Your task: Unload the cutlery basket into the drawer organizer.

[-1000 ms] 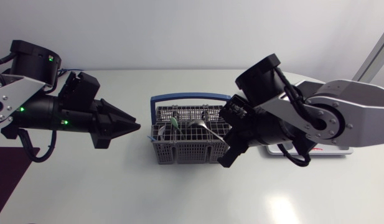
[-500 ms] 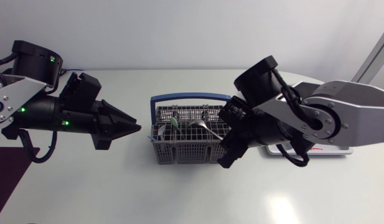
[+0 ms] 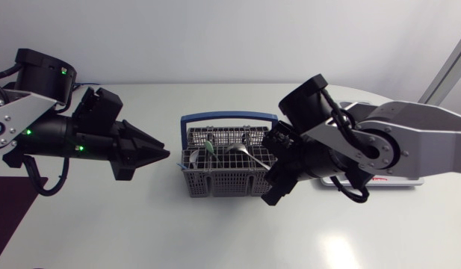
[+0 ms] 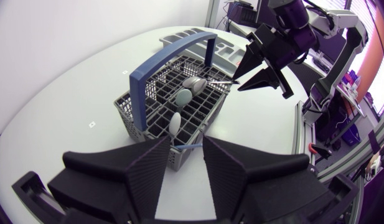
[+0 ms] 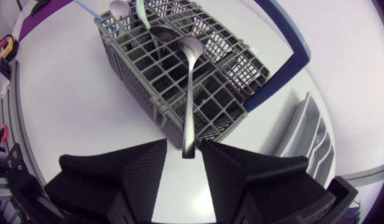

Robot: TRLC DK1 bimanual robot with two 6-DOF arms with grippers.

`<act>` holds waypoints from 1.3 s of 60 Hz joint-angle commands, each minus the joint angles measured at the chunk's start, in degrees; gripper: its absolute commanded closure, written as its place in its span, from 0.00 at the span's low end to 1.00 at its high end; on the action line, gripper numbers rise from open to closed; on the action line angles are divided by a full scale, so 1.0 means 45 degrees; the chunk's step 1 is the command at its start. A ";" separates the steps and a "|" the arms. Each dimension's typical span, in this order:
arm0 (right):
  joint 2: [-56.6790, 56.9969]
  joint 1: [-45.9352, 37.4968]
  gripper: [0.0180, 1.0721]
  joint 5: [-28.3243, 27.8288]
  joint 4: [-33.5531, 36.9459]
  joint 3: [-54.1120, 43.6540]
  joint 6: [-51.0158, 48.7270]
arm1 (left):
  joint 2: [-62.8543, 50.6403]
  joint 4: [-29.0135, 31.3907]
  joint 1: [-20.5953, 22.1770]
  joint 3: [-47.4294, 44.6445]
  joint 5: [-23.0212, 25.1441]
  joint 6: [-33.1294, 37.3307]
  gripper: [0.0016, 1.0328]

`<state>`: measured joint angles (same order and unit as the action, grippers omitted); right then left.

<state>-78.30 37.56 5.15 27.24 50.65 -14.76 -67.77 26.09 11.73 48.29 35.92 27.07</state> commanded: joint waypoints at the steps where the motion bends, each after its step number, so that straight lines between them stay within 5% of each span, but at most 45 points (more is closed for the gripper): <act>1: -0.0021 0.0247 0.57 -0.0011 0.0254 -0.0319 0.0195 | 0.0177 0.0141 0.0089 -0.0263 0.0025 0.0039 0.62; 40: -0.0080 0.0462 0.58 0.0067 0.0235 -0.0475 0.0468 | 0.0216 0.0121 0.0129 -0.0361 0.0045 0.0020 0.62; 59: -0.0646 0.0364 0.73 0.0106 0.0000 -0.0163 0.0761 | 0.0235 0.0121 0.0148 -0.0400 0.0045 0.0020 0.62; 78: -0.0705 0.0266 0.73 0.0223 0.0215 0.0541 0.0918 | 0.0313 0.0121 0.0129 -0.0400 0.0025 0.0020 0.62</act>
<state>-80.49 38.89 5.45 27.68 51.35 -11.94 -67.05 26.13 11.81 47.88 35.92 27.07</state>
